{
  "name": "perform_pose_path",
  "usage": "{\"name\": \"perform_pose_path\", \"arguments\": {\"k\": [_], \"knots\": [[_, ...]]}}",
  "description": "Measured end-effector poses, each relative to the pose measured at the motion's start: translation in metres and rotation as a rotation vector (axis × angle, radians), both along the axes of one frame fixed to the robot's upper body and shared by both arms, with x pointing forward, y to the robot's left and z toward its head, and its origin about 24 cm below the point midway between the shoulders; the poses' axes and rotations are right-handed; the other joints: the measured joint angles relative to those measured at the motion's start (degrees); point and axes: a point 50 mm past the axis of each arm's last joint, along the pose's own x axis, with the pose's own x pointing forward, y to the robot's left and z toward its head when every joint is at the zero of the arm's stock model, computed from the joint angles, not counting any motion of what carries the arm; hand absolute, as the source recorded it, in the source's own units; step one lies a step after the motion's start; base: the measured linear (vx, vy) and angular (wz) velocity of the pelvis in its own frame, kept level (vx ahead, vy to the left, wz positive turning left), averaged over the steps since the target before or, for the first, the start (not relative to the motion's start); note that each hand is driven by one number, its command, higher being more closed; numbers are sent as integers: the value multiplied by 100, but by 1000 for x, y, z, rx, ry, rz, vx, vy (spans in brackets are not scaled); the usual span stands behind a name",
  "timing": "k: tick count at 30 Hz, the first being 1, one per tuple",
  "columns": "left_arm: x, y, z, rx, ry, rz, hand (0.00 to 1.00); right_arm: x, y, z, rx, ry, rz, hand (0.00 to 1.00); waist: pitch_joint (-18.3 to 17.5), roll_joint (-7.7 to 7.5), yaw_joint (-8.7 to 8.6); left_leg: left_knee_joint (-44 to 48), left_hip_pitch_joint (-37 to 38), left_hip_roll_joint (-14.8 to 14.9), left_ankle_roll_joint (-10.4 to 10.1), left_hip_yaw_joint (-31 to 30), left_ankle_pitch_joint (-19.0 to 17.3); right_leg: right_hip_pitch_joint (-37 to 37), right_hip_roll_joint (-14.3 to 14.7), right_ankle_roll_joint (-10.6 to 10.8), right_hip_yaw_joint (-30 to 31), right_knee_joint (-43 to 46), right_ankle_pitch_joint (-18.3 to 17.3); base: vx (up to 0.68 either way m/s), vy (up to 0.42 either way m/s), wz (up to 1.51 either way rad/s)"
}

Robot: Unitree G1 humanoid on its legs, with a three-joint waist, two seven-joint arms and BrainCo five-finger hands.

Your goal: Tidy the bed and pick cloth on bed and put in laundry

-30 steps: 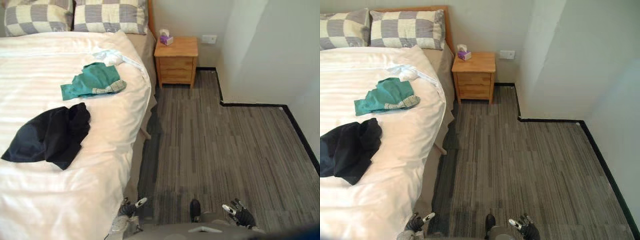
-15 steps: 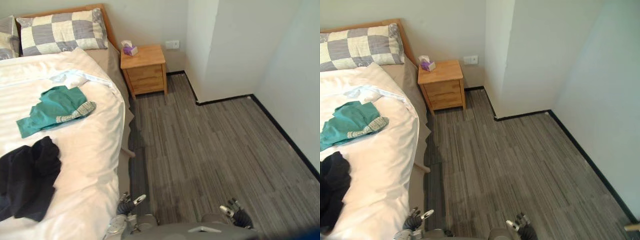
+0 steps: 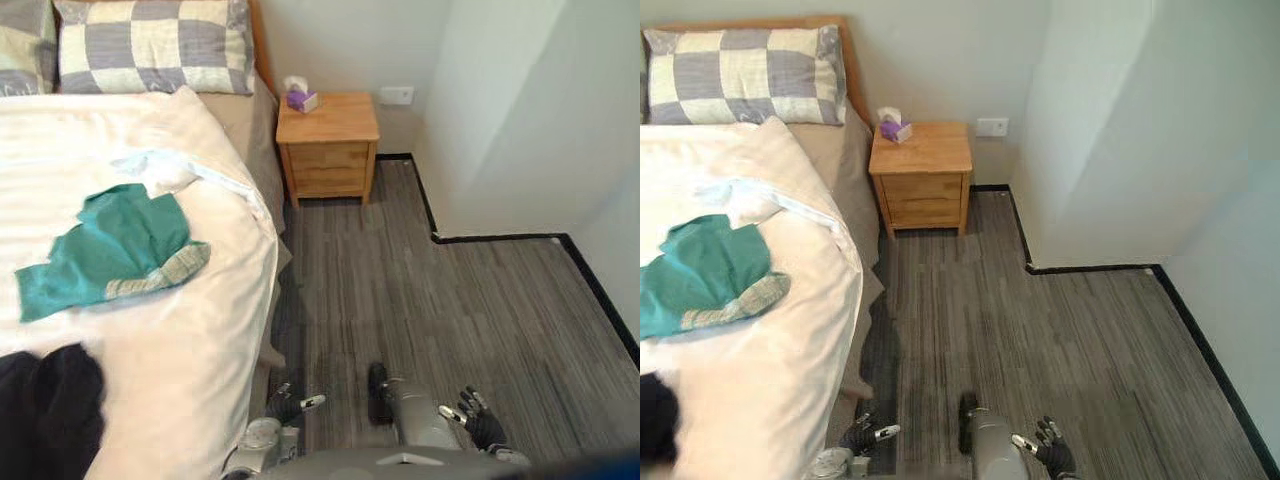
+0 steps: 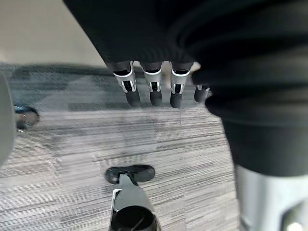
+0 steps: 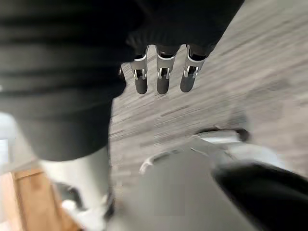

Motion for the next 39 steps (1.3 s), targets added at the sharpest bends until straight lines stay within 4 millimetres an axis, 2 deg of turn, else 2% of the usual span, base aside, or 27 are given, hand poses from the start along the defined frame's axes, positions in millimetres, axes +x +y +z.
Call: {"name": "perform_pose_path", "arguments": {"k": [1, 2, 3, 4, 5, 6, 7, 8, 9, 12, 14, 15, 17, 18, 19, 20, 22, 25, 28, 30, 31, 32, 33, 34, 35, 37, 39], "knots": [[11, -5, 3, 3, -30, -23, 0, 9, 2, 3, -1, -27, 13, 0, 250, -283, -157, 73, 295, -336, -106, -79, 557, -415, -462, 140, -191, 1403, -471, 564, -242, 40], [3, -6, 1, 0, -13, -22, 0, 11, 0, 4, -13, -31, 30, 0, 155, -60, -132, 245, 299, -180, -93, -51, 600, -363, -319, 242, -315, 1047, -601, 540, -309, 54], [-12, -1, -2, 11, 2, -17, 0, 10, 4, 4, -14, -34, 50, 0, -31, -45, -183, 812, 260, -279, -92, -109, 743, -26, -188, -130, -383, -92, -378, 460, -274, 23], [-15, -7, -3, 0, 8, -3, 0, 5, -5, 5, -32, -23, 43, 0, -4, 71, -232, 1248, 200, -211, -132, -107, 788, 103, -3, -259, -400, 40, -564, 658, -273, -5], [-19, -12, -4, -14, 15, 41, 0, 4, -17, 6, -68, -5, 42, 0, -163, 495, -96, 2410, -386, 71, -840, -11, 1457, 346, 294, -288, -443, -131, -801, 679, -196, -52], [-29, -9, -6, -10, 33, 89, 0, 7, -21, 6, -87, 13, 62, 0, -147, 664, 25, 3725, -1031, 218, -1039, 89, 2336, 795, 606, -231, -266, -529, -911, 682, -138, -53], [-28, -6, -6, 0, 24, 105, 0, 7, -22, 5, -89, 27, 65, 0, -119, 670, 27, 4497, -1424, 329, -875, 145, 2073, 1039, 716, -241, -226, -749, -920, 621, -126, -41], [-26, 4, -4, 22, 0, 129, 0, 6, -20, 1, -81, 63, 69, 0, -57, 573, 84, 5559, -2110, 435, -592, 299, 1427, 1602, 865, -238, -147, -1159, -926, 735, -167, -26], [-18, 16, 1, 60, -49, 128, 0, 6, -14, -2, -72, 92, 94, 0, 32, 371, 166, 5851, -2607, 422, -435, 423, 954, 2146, 873, -240, -134, -1462, -908, 724, -182, -26], [-4, 25, 11, 70, -153, 151, 0, 10, -4, -3, -44, 91, 115, 0, 84, 84, 454, 4608, -3556, 125, 75, 852, 184, 3093, 849, -101, 55, -2123, -870, 556, -176, -48], [0, 25, 13, 64, -176, 163, 0, 15, -3, -2, -48, 80, 133, 0, 66, 34, 581, 3225, -3830, -35, 75, 1361, 270, 3408, 801, -106, 152, -2512, -1015, 442, -95, -76], [2, 24, 13, 59, -178, 161, 0, 25, -2, 2, -57, 45, 158, 0, 58, 78, 596, 2128, -3978, -82, 150, 2081, 623, 3588, 823, -141, 122, -2718, -1172, 598, -66, -55], [4, 20, 12, 51, -171, 145, 0, 18, -2, 1, -53, 55, 152, 0, -32, 193, 543, 1021, -3971, -268, 804, 3473, 1344, 3952, 1008, -67, -32, -2886, -1237, 837, -7, 4], [1, 17, 10, 38, -154, 151, 0, 9, -2, -2, -48, 75, 130, 0, -123, 257, 546, 466, -3798, -552, 1396, 4233, 1544, 4251, 1226, 165, -148, -2928, -1369, 977, 63, 66], [-2, 20, 9, 34, -128, 168, 0, 4, 9, -7, -20, 103, 109, 0, -314, 14, 506, 131, -3639, -910, 1976, 4298, 1196, 4340, 1251, 265, -264, -2733, -1553, 848, 23, 107], [4, 25, 10, 47, -130, 166, 0, 4, 13, -7, -9, 107, 101, 0, -397, -191, 431, 84, -3660, -1082, 1919, 4014, 1059, 4184, 1140, 279, -436, -2388, -1629, 782, -43, 144], [9, 17, 10, 46, -114, 131, 0, 10, 12, -7, -10, 101, 96, 0, -491, -292, 492, 79, -3388, -1203, 1874, 3328, 885, 3229, 642, 369, -765, 321, -1696, 715, -39, 132], [-1, 15, 3, 32, -41, 149, 0, 21, 7, -2, -48, 73, 124, 0, -426, -117, 468, 40, -2240, -1188, 1506, 2419, 656, 2784, -292, 537, -924, 2317, -1769, 712, -20, 136], [-7, 17, 1, 24, -18, 199, 0, 21, 11, -2, -50, 67, 152, 0, -416, 75, 424, -65, -1663, -907, 1287, 1513, 579, 2196, -553, 671, -598, 2042, -1851, 661, -255, 190], [-4, 19, 1, 11, -18, 237, 0, 20, 15, -3, -47, 67, 168, 0, -421, 121, 304, -59, -1627, -648, 1000, 272, 613, 1746, -396, 934, 418, 595, -1704, 381, -315, 260], [-3, 20, 1, 16, -19, 236, 0, 20, 16, -3, -38, 64, 149, 0, -408, 66, 261, -53, -1633, -649, 873, -57, 576, 1752, -365, 1083, 801, 107, -1611, 276, -385, 227], [-4, 25, 1, 37, -12, 242, 0, 15, 21, -5, -17, 76, 132, 0, -395, -236, 258, 41, -1679, -839, 654, -589, 515, 1881, -417, 1371, 1661, -1002, -1299, 376, -623, 258], [-5, 30, 0, 48, 8, 262, 0, 8, 25, -9, 2, 102, 135, 0, -301, -425, 306, 314, -1714, -889, 428, -1035, 357, 2125, -423, 1312, 1676, -1303, -908, 254, -523, 232], [-3, 30, 1, 46, -3, 278, 0, 6, 22, -9, 1, 108, 119, 0, -300, -384, 372, 376, -1747, -809, 340, -1040, 381, 2242, -360, 1211, 1609, -1339, -847, 199, -443, 162], [-11, 29, -1, 43, 10, 314, 0, 6, 20, -9, -6, 110, 131, 0, -335, -190, 522, 317, -1690, -610, 289, -954, 386, 2384, -239, 1141, 1440, -1383, -875, 124, -279, 106], [-26, 26, -5, 32, 43, 393, 0, 9, 23, -9, -13, 107, 184, 0, -350, 7, 554, 233, -1697, -401, 111, -999, 400, 2625, -135, 1029, 950, -1509, -932, 106, -273, 102], [-37, 30, -6, 38, 34, 469, 0, 10, 25, -9, -17, 109, 221, 0, -363, 29, 593, 257, -1800, -237, -39, -578, 505, 2872, -148, 951, 365, -1652, -885, 78, -201, 120]]}}
